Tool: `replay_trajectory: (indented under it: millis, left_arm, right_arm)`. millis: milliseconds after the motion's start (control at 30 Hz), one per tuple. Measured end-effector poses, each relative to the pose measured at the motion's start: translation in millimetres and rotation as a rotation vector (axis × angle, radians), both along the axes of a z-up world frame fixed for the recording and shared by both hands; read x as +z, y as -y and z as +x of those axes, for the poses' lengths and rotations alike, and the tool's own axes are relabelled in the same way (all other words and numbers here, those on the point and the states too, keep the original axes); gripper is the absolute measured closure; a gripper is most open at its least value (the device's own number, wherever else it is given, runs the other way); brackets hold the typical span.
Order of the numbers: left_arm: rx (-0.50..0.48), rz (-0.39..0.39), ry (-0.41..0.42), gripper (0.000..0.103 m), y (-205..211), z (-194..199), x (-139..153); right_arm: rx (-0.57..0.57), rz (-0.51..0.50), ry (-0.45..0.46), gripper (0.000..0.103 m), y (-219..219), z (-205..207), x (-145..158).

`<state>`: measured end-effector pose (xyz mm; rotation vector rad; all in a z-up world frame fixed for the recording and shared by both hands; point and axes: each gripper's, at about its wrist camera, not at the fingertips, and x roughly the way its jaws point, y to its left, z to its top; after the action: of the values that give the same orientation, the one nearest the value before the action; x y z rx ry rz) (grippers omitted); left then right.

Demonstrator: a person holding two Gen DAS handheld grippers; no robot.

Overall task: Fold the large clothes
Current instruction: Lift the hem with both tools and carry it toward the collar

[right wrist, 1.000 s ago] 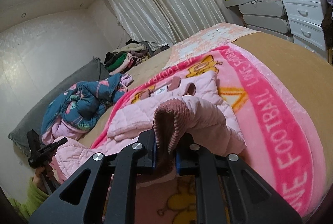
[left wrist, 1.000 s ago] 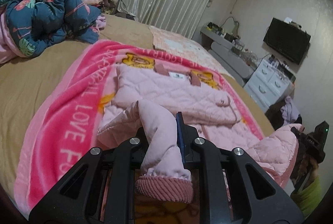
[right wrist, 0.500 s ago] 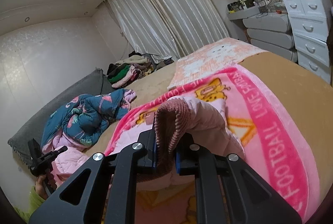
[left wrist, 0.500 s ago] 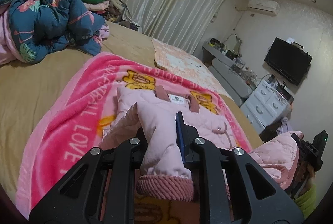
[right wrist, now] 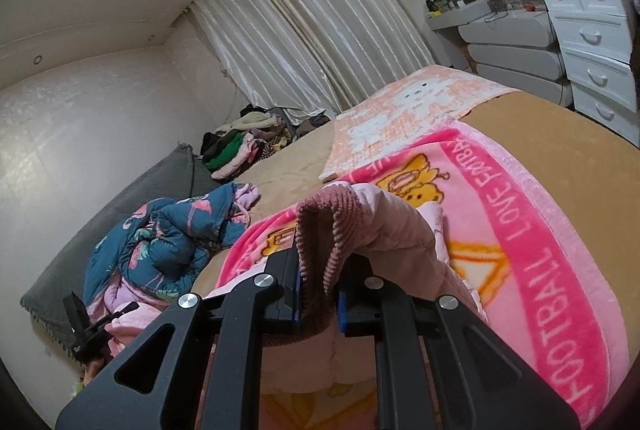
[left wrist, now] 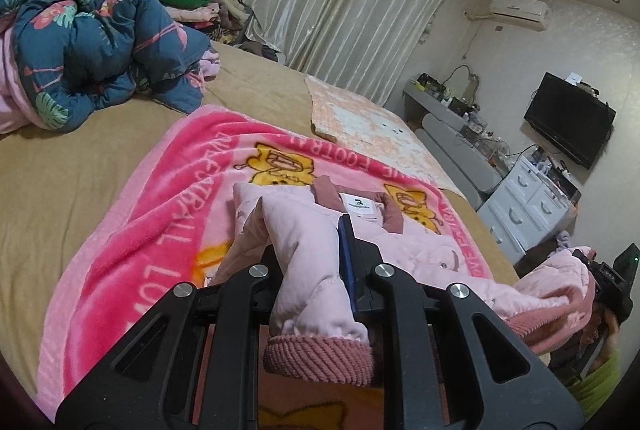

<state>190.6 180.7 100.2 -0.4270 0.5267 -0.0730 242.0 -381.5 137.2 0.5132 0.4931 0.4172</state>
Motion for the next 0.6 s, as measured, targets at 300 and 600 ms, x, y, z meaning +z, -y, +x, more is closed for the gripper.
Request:
replay_trajectory:
  millis: [300, 600]
  left_arm:
    - [0.015, 0.048, -0.021, 0.092, 3, 29, -7]
    - [0.037, 0.084, -0.06, 0.091, 0, 61, -21]
  right_arm:
    - [-0.024, -0.017, -0.03, 0.091, -4, 38, -13]
    - [-0.032, -0.061, -0.051, 0.091, -14, 80, -27]
